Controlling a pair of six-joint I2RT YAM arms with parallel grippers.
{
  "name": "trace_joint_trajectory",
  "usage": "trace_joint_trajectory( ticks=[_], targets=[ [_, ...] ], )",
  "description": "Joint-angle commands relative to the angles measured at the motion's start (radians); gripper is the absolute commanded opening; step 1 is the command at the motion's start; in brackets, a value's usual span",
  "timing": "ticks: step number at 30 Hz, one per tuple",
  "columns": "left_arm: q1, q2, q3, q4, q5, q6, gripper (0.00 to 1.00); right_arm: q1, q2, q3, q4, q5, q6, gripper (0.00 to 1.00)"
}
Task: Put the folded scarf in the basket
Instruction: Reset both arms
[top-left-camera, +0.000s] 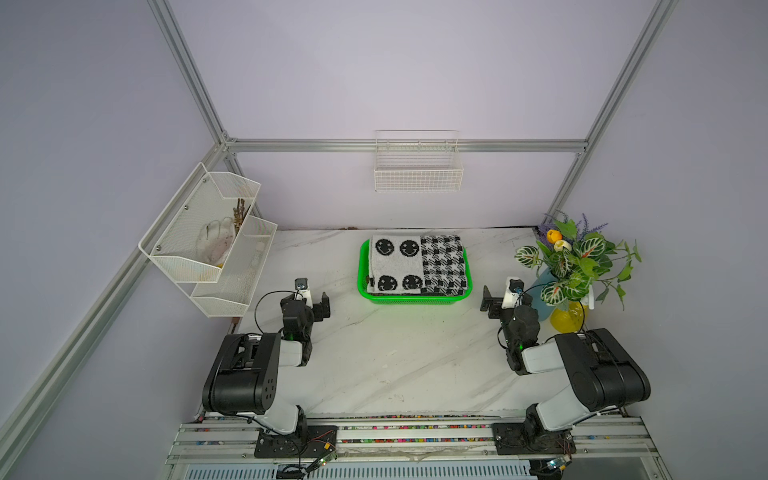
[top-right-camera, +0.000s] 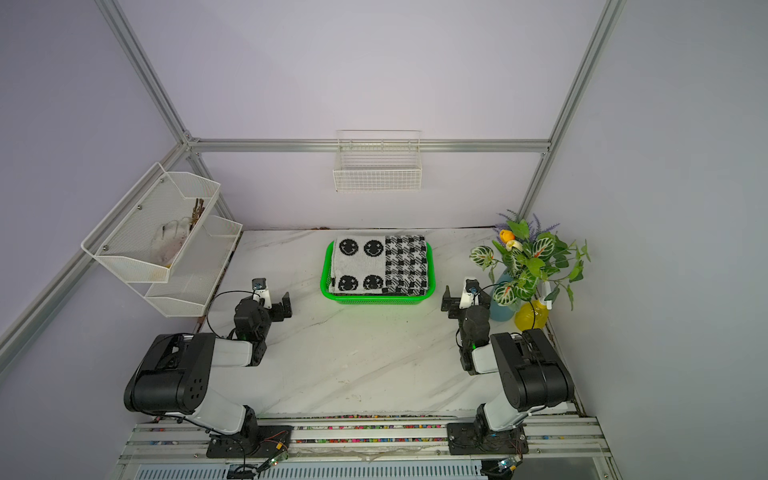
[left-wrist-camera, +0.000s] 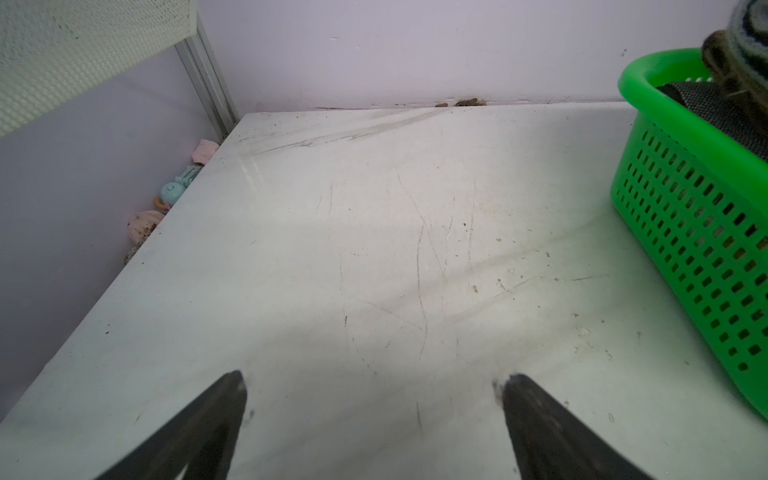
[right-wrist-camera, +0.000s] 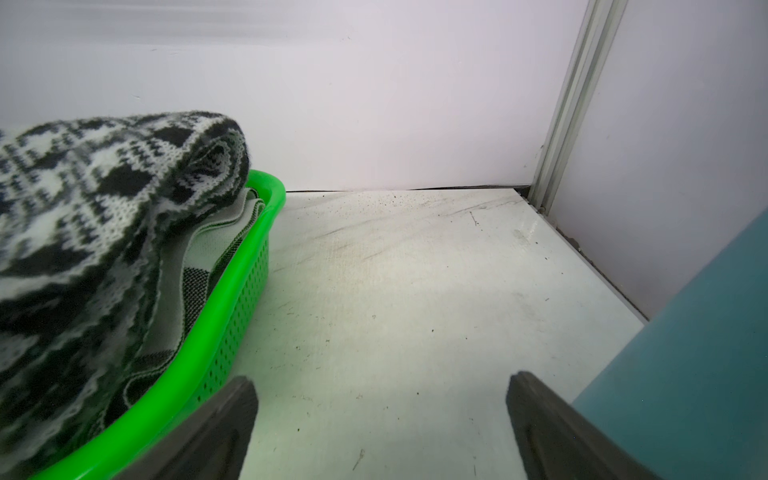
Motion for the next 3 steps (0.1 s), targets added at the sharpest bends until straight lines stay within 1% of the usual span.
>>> trace_joint_trajectory(
  ticks=[1,3],
  targets=[
    [0.008,-0.009,0.018,0.023,0.016,0.000,1.00,-0.007,0.008,0.019,-0.013,0.017,0.015,1.00],
    [0.008,-0.009,0.018,0.023,0.016,0.000,1.00,-0.006,0.006,0.017,-0.011,0.017,0.015,1.00]
  ],
)
